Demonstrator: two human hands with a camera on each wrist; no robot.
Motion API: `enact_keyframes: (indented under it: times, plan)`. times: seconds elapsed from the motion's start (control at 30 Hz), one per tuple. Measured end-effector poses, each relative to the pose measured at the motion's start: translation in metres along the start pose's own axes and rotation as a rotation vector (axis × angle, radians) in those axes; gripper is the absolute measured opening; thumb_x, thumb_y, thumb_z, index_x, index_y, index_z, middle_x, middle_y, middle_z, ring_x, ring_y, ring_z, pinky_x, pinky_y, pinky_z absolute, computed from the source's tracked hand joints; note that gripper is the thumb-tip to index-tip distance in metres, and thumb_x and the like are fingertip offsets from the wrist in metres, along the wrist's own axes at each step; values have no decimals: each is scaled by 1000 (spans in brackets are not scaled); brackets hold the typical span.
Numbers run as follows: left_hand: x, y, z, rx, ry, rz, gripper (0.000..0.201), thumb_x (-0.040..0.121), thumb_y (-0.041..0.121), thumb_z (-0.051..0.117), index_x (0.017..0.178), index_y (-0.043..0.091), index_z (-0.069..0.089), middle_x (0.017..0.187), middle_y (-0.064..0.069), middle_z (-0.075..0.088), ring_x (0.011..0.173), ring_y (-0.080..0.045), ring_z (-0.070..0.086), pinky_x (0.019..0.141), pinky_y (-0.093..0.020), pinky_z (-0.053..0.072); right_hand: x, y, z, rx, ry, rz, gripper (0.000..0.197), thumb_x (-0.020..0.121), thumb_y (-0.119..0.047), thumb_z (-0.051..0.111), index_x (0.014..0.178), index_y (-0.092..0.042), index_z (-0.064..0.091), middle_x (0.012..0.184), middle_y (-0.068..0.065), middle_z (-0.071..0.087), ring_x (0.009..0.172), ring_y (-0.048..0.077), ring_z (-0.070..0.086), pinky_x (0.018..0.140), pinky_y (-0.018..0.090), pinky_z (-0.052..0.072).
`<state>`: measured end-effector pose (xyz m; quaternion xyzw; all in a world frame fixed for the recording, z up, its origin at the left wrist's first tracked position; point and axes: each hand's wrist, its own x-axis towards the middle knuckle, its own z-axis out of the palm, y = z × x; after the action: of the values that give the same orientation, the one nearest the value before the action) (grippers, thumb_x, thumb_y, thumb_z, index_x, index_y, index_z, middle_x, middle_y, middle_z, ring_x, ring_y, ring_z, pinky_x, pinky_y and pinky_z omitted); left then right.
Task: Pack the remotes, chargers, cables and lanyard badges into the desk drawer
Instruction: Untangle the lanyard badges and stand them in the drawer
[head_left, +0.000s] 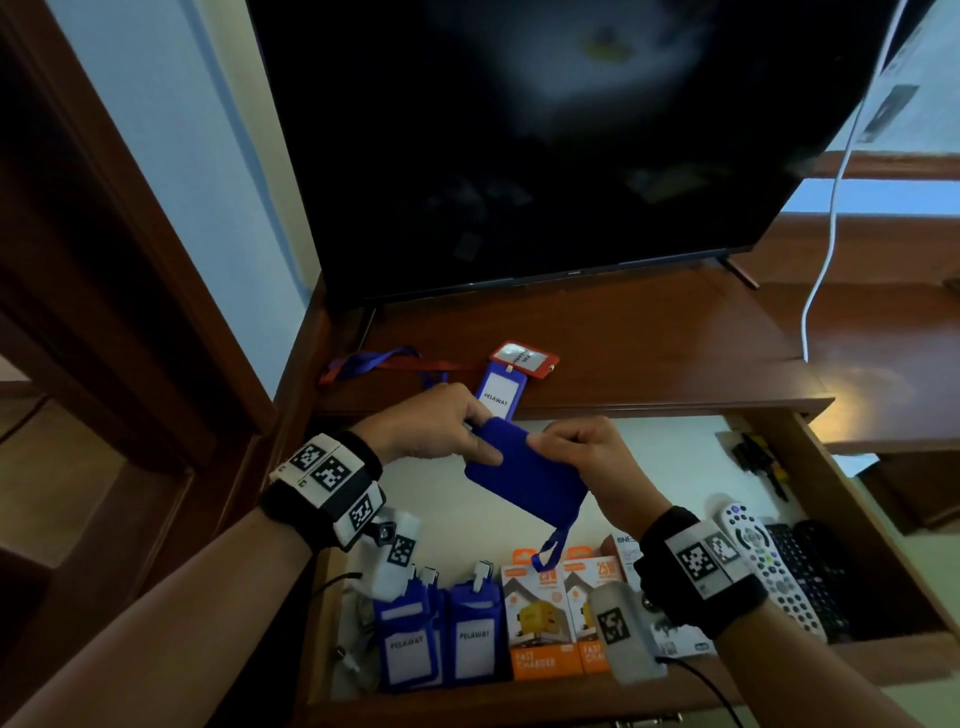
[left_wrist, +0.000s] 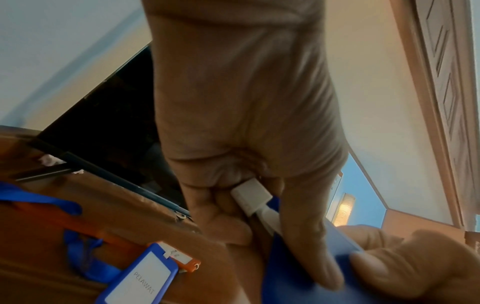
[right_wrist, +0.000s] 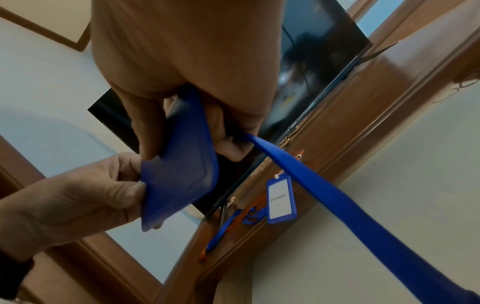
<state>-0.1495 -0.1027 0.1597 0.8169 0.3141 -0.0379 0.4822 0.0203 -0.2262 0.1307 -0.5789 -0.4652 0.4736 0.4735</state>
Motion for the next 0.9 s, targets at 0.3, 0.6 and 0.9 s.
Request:
enact_keyframes:
  times: [0.3,0.6,0.9]
  plan:
    - [-6,-33,-2,-435,440,-7,19,82,7,70,101,7,70,88,-4,72,75,-9,66,68,-20,49,-1,7,22,143,152,11,34,80,-46,62,68,-15,68,52,-3,36,47,9,26,50,24,17]
    - [6,-31,26,-256,785,-129,12,79,22,76,75,12,69,70,-1,67,65,-14,63,61,-25,50,-1,-23,32,-342,-76,-100,22,93,-8,55,76,-15,66,57,-3,55,46,1,40,49,11,31]
    - [-2,7,39,-64,264,-7,17,82,0,66,91,12,74,87,-2,72,84,-12,66,78,-34,52,6,-41,-23,-543,-93,-125,12,89,-15,63,78,-12,68,54,-12,59,52,0,50,53,11,38]
